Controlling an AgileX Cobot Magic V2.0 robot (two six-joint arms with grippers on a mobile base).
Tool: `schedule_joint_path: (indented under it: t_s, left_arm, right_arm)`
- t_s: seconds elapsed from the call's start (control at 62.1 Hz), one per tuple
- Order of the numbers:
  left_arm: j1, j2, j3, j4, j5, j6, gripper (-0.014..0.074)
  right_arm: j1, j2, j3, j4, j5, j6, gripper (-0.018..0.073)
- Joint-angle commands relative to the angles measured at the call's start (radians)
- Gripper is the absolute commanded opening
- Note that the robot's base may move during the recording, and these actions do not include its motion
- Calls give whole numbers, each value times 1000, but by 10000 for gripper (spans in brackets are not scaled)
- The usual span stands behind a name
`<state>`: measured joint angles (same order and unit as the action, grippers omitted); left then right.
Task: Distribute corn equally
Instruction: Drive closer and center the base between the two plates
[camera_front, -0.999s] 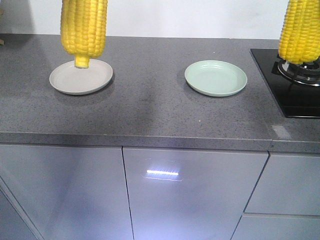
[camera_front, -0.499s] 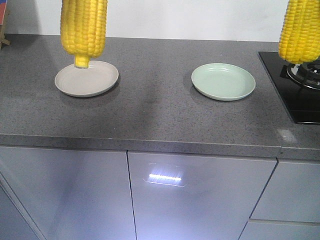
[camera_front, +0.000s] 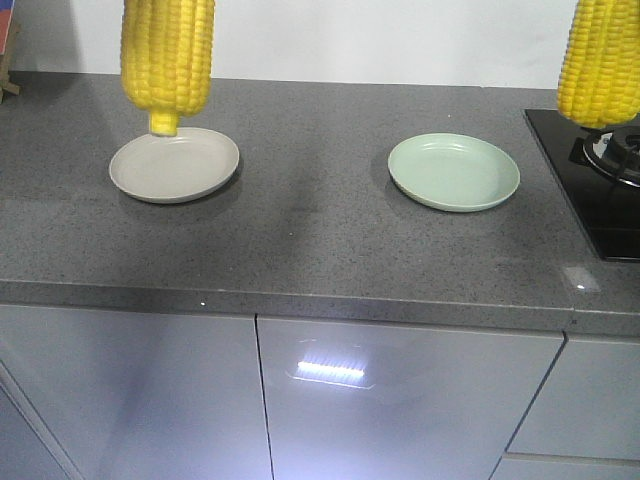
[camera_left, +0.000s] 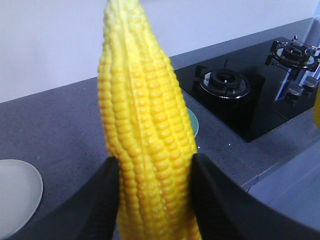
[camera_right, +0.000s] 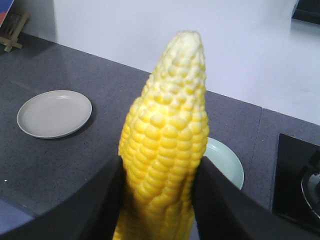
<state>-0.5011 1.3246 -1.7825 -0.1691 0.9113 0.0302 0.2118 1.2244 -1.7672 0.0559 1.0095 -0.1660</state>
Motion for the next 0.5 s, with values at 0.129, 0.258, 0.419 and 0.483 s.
schedule_joint_path:
  t_s: [0.129, 0.258, 0.419, 0.483]
  left_arm:
    - [-1, -24, -28, -13, -80, -4, -6]
    - [-1, -24, -28, -13, -80, -4, -6]
    - [-1, -24, -28, -13, -80, -4, -6]
    - [-1, -24, -28, -13, -80, -4, -6]
  right_arm:
    - [-3, -17, -28, -2, -75, -8, -5]
    - [-3, -17, -28, -2, -75, -8, -5]
    - [-3, -17, -28, -2, -75, -8, -5]
    - [-3, -17, -28, -2, -75, -8, -5]
